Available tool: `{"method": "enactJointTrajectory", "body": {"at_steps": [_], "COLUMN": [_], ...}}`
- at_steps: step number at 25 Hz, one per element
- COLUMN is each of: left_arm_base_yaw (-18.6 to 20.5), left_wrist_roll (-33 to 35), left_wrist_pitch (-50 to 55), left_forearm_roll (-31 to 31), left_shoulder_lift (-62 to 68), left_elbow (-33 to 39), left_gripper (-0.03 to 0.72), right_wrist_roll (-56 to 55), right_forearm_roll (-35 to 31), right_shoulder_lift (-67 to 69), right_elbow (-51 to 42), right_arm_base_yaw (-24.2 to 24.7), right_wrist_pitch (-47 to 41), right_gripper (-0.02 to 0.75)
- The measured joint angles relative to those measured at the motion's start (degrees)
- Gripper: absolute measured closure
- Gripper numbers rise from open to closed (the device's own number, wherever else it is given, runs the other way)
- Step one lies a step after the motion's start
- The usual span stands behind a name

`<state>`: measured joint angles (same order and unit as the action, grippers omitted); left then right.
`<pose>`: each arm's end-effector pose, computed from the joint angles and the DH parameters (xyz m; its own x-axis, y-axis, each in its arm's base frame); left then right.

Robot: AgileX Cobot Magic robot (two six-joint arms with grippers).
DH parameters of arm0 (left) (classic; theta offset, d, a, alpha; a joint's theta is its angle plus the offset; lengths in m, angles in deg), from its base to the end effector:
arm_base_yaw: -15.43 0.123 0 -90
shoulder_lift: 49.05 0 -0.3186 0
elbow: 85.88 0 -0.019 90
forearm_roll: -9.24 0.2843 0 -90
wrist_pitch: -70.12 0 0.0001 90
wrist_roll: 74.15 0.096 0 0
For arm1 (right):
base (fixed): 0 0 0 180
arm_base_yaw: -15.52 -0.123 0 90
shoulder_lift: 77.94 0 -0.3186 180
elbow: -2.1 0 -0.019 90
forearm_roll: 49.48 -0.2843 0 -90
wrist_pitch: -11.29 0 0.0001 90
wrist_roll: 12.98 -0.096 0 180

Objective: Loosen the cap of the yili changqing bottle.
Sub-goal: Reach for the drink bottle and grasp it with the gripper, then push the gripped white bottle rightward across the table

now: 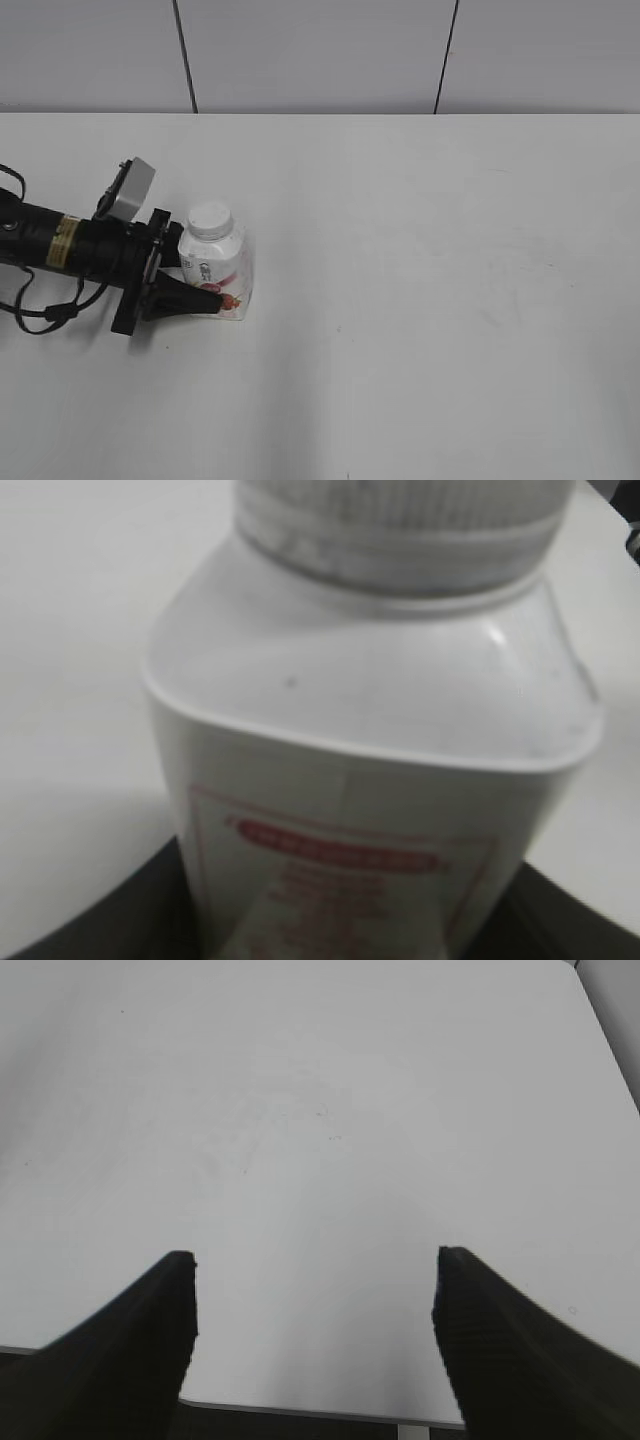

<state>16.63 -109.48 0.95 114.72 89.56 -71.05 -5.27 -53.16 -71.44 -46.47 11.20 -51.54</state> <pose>0.3788 -0.0785 0.0465 -0.0974 0.4320 -0.8966 0.9942 0.0012 -0.1074 -0.0100 0.0047 0.2926 -0.4501 -0.1391 -0.8821 -0.1738 0.9826 -0.0663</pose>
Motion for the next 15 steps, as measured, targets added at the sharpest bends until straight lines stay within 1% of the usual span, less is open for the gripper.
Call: {"method": "enactJointTrajectory", "body": {"at_steps": [4, 7, 11, 15], "left_arm_base_yaw": [-3.9, -7.34, -11.87, -15.52], "left_wrist_roll": [-1.15, -1.48, -1.48, -1.49], "left_wrist_pitch": [1.13, 1.61, 1.6, 1.6], "left_forearm_roll": [-0.75, -3.13, -9.48, -16.64], "left_shoulder_lift": [-0.75, -1.56, -2.1, -2.21], "left_elbow": [-0.02, -0.02, -0.02, -0.02], "left_gripper": [0.274, 0.274, 0.276, 0.276], "right_wrist_roll": [0.0, 0.0, 0.0, 0.0], "right_forearm_roll": [0.0, 0.0, 0.0, 0.0], "right_shoulder_lift": [0.0, 0.0, 0.0, 0.0], "right_elbow": [0.0, 0.0, 0.0, 0.0], "right_arm_base_yaw": [0.0, 0.0, 0.0, 0.0], "right_wrist_pitch": [0.0, 0.0, 0.0, 0.0], "right_gripper": [0.156, 0.156, 0.156, 0.156]}}
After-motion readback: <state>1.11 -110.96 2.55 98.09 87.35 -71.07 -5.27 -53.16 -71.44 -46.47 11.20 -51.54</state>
